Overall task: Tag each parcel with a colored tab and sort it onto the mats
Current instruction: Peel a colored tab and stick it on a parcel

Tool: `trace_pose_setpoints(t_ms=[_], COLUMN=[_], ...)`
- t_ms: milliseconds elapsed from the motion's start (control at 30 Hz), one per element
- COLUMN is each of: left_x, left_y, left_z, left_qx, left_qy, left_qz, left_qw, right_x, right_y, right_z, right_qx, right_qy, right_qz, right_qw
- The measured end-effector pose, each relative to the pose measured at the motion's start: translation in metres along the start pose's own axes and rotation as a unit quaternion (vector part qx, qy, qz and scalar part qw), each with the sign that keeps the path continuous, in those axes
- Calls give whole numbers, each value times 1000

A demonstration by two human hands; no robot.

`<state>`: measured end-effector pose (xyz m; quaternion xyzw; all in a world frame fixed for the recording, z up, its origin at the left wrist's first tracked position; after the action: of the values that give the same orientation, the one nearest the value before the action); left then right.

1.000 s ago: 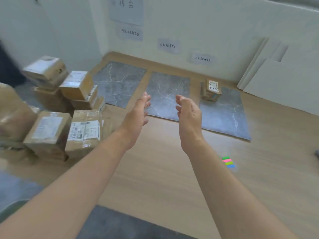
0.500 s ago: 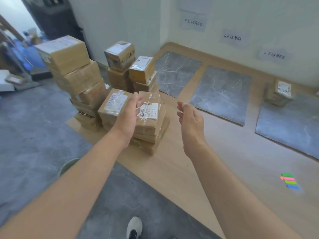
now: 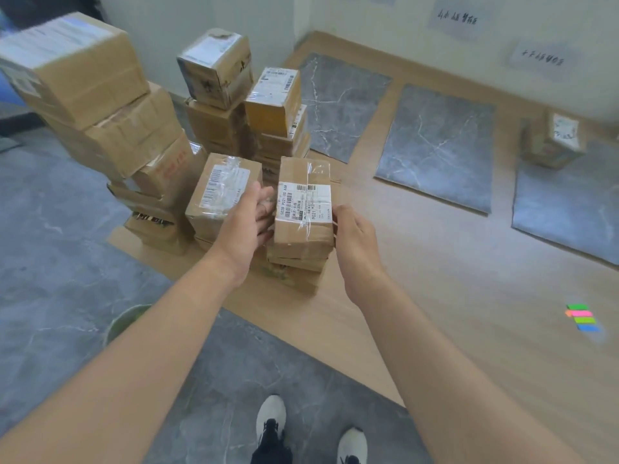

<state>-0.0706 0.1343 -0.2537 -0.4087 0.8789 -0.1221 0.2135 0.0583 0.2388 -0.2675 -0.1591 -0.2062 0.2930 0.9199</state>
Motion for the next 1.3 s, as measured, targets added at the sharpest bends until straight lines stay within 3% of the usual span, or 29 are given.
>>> trace_pose_setpoints(t_ms=[233,500,767,900,1133,1300], left_x=[-18,-102,-215,-257,-301,-311], left_y=[11,2,-17,-25,-38,-36], left_z=[-26,-25,46,95,166,209], left_qx=[-14,-11,17,34,89,126], left_qy=[-26,-6,50,50,-6,16], left_qz=[46,128,188,178,141,152], left_qw=[998,992,981,982,986,980], right_x=[18,98,212,259,310,321], right_y=[1,-5,-12,-12,-6,-5], right_z=[20,9,-52,-95,-157,-203], right_qx=[-1,26,9,-15,-31,-45], right_qy=[43,88,127,132,105,82], right_qz=[-67,-150,-189,-176,-196,-209], right_qw=[997,984,974,975,974,973])
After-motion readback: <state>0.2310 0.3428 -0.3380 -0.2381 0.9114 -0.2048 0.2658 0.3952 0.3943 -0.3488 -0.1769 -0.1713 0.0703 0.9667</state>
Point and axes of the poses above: each hand's wrist, its own y-axis towards the middle knuckle, its own x-axis out of the back of the hand, z = x × y, the point moved 6 cm from there along y, towards the middle knuckle, and after that the axes turned 15 degrees about -y, right-handed, at the moved point
